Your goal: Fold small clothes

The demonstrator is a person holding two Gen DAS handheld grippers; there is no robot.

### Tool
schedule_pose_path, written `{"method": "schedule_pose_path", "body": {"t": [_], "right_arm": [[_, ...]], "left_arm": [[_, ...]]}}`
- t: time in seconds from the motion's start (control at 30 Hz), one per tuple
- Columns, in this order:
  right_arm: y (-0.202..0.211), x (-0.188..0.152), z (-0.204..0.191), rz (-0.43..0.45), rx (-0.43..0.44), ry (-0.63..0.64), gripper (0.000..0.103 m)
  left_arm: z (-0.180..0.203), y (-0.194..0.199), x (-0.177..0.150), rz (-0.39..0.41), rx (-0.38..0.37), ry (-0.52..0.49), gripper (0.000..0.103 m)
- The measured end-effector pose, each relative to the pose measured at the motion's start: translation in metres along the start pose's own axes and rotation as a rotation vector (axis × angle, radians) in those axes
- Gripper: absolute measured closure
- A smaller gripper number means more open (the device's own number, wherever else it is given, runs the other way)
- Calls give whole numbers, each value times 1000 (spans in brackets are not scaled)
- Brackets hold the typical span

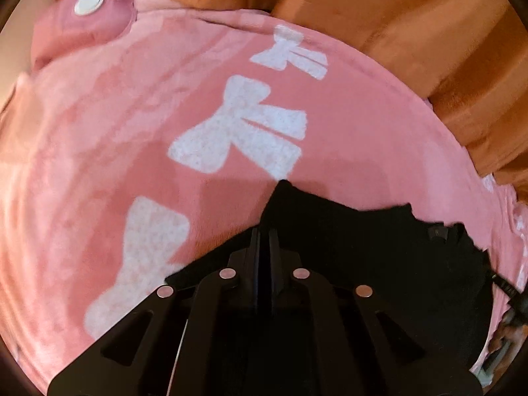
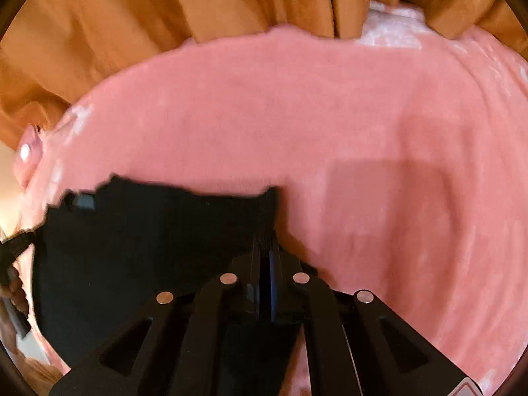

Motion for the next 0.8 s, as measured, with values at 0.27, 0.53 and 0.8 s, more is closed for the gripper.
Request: {"method": "schedule_pose_path", "body": {"t": [0.27,0.53,0.8], "right_arm": [[69,-88,-40,-5,42,107,55],[44,-160,-17,-154,-78,185,60],[71,-138,-47,-28,64,120,60]], "left_arm": [[-18,76,-85,29,-34,-27,41],[-36,63,-163,-9,97,-148,41],[-45,84,-135,-9,-34,84,40]]}}
Point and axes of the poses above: each gripper's, at about its wrist camera, not at the fingertips, and y roughly against the way its jaws point, z to its right, x to its top, the point moved 3 cm from there along -y, roughly the way its jaws point, and after that the axes turned 10 degrees about x, right-handed, at the moved point
